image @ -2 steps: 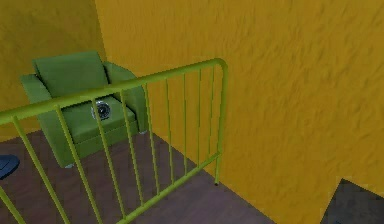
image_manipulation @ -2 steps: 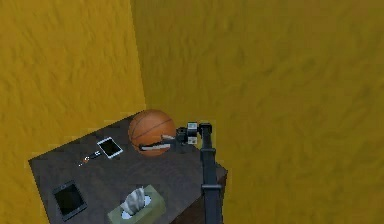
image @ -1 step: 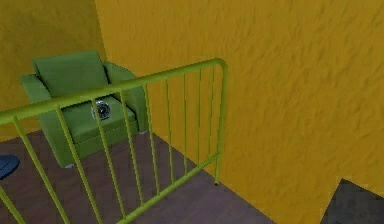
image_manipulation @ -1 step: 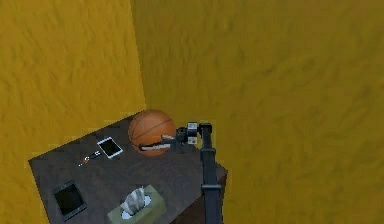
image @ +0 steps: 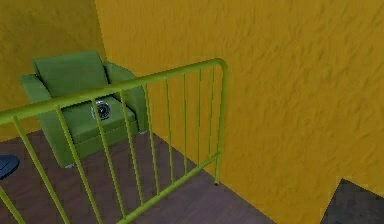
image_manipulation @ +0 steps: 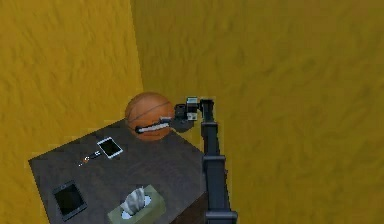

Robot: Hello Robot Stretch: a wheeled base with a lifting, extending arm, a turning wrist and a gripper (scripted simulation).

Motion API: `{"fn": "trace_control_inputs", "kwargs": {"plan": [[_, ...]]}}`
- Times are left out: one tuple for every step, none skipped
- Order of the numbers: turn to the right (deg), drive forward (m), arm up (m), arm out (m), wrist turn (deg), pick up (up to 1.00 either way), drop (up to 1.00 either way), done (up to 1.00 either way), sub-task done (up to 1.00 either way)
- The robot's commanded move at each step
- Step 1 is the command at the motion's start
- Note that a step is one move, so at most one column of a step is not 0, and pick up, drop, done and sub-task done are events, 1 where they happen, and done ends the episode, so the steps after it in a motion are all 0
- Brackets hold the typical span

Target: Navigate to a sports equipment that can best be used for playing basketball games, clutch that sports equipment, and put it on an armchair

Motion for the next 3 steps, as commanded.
{"fn": "trace_control_inputs", "kwargs": {"plan": [[0.0, 0.0, 0.2, 0.0, 0.0, 0.0, 0.0, 0.0, 0.0], [0.0, 0.0, 0.0, 0.0, -45.0, 0.0, 0.0, 0.0, 0.0], [0.0, 0.0, 0.0, 0.0, -36.0, 0.0, 0.0, 0.0, 0.0]]}}
